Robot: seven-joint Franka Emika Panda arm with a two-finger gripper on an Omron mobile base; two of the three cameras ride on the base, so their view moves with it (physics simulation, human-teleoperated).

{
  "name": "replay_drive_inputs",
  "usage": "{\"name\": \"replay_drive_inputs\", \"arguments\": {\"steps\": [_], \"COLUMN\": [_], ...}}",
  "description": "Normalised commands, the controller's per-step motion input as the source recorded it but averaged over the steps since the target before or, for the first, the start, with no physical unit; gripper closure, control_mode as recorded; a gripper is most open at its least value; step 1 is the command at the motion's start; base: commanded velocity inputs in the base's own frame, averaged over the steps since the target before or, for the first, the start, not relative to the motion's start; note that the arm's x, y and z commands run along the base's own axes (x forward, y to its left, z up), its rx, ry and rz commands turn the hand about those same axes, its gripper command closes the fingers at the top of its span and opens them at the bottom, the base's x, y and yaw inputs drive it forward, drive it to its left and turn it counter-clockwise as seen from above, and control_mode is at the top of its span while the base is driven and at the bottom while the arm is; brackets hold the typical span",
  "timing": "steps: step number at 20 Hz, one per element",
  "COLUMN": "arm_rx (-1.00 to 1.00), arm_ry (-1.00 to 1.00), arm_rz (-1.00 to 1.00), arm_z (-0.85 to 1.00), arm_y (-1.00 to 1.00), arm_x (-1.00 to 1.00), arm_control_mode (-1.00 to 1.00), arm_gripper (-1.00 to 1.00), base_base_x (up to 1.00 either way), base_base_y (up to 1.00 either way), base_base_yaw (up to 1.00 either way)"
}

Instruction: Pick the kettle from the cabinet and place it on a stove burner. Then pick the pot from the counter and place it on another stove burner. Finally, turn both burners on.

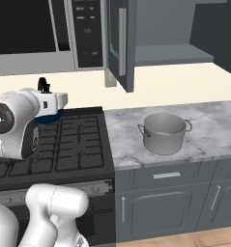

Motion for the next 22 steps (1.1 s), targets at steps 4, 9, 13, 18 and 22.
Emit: {"name": "replay_drive_inputs", "arguments": {"steps": [4,9,13,18,22], "arm_rx": [0.00,0.00,0.00,0.00,0.00], "arm_ry": [0.00,0.00,0.00,0.00,0.00], "arm_rz": [0.03,0.06,0.07,0.06,0.05], "arm_z": [-0.32,-0.32,-0.30,-0.28,-0.25], "arm_y": [0.00,0.03,0.07,0.10,0.11], "arm_x": [0.38,0.40,0.35,0.37,0.39], "arm_control_mode": [-1.00,-1.00,-1.00,-1.00,-1.00], "arm_gripper": [1.00,1.00,1.00,1.00,1.00], "base_base_x": [0.00,0.00,0.00,0.00,0.00], "base_base_y": [0.00,0.00,0.00,0.00,0.00], "base_base_yaw": [0.00,0.00,0.00,0.00,0.00]}}
